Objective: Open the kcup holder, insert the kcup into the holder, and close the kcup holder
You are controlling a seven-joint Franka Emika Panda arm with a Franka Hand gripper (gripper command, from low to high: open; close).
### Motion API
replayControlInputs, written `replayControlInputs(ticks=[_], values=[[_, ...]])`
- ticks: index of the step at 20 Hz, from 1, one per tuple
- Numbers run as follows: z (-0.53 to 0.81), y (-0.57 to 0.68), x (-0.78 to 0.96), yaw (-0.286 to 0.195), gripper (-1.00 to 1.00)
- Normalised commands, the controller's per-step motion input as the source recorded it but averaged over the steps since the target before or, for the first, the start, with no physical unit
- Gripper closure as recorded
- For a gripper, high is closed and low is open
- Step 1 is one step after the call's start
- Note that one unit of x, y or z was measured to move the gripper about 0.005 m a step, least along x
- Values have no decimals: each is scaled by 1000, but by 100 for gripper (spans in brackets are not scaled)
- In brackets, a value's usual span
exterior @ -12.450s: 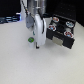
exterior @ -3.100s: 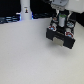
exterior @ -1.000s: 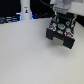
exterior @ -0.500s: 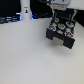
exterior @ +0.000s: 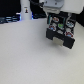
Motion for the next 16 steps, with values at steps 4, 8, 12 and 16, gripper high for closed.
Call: replayControlInputs(ticks=[4,8,12,16], values=[[19,-168,799,42,-100],[-53,-16,762,71,-100],[-138,197,639,121,-100],[-225,295,422,179,-100]])
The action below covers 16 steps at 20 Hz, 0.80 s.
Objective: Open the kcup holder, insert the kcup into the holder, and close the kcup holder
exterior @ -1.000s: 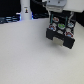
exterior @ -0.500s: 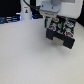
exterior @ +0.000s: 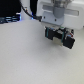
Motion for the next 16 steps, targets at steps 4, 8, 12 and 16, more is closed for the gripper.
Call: replayControlInputs(ticks=[4,8,12,16], values=[[-215,279,130,213,-100],[-77,391,-13,190,-100],[38,543,-119,130,-100],[35,550,-220,115,-100]])
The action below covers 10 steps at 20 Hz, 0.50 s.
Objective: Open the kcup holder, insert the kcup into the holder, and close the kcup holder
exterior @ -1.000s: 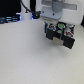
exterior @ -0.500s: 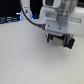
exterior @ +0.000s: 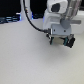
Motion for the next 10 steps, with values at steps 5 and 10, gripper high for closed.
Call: replayControlInputs(ticks=[5,10], values=[[8,496,-419,110,-100],[23,401,-582,127,-100]])
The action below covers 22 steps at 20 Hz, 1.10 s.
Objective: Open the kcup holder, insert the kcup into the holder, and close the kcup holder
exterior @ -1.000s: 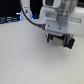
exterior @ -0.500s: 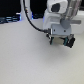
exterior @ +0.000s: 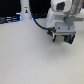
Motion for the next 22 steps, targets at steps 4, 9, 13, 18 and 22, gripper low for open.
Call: replayControlInputs(ticks=[4,9,13,18,22], values=[[30,451,-614,111,-100],[9,445,-654,96,-100],[-2,413,-702,87,-100],[0,460,-661,83,-100],[1,484,-636,85,-100]])
